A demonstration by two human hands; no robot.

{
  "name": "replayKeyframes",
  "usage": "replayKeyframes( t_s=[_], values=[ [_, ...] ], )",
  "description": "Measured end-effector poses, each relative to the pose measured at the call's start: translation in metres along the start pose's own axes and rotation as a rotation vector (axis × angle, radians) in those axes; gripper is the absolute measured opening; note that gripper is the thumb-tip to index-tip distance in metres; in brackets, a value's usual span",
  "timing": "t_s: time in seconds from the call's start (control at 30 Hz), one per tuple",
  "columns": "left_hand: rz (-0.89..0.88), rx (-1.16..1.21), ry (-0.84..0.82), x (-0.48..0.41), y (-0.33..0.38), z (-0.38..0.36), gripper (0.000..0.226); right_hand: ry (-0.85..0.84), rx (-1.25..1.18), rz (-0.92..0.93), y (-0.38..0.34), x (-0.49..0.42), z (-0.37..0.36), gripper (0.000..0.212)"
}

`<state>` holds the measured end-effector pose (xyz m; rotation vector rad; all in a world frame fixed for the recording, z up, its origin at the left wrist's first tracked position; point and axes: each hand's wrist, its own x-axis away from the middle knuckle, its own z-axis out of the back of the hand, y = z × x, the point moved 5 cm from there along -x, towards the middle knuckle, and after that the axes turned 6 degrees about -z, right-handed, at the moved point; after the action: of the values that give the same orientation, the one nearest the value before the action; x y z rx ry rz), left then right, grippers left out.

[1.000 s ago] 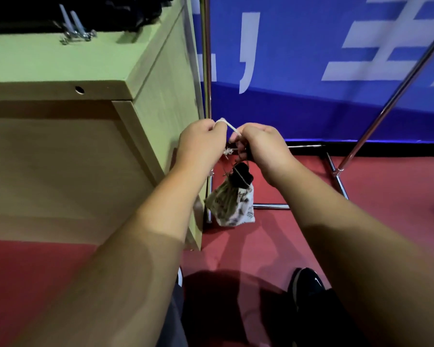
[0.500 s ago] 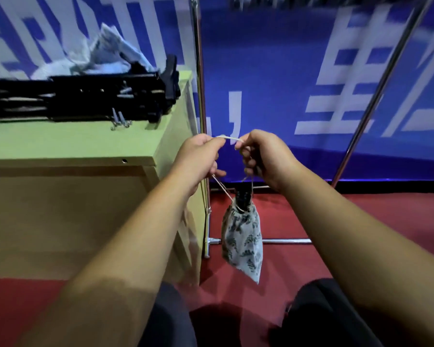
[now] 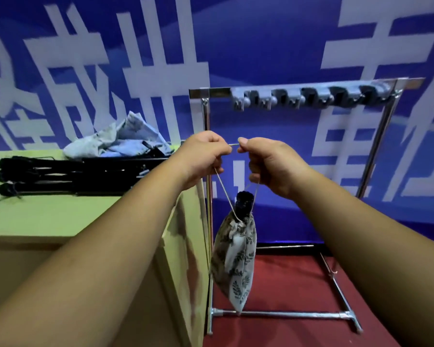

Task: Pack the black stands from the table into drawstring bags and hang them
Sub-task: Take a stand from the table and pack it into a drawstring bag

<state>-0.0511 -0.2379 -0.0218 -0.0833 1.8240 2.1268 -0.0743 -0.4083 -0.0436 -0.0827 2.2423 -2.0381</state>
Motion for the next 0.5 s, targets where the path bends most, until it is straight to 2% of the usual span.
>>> replayKeyframes(
  t_s=[0.13, 0.3, 0.37, 0.5],
  values=[
    [-0.059, -0.068, -0.013, -0.032, 0.012, 0.007, 0.006, -0.044, -0.05, 0.01, -0.022, -0.026, 0.005, 0.022],
    [-0.104, -0.131, 0.033, -0.073, 0.017, 0.007, 0.016, -0.076, -0.383, -0.06, -0.036, -0.066, 0.006, 0.015],
    [-0.09, -0.073, 0.041, -0.092, 0.02, 0.0, 0.016, -0.037, -0.443, -0.073, -0.04, -0.081, 0.009, 0.014],
    [-0.137, -0.175, 0.126, -0.129, 0.021, -0.01, 0.017, 0.07, -0.492, -0.077, -0.041, -0.114, 0.022, 0.017]
  ],
)
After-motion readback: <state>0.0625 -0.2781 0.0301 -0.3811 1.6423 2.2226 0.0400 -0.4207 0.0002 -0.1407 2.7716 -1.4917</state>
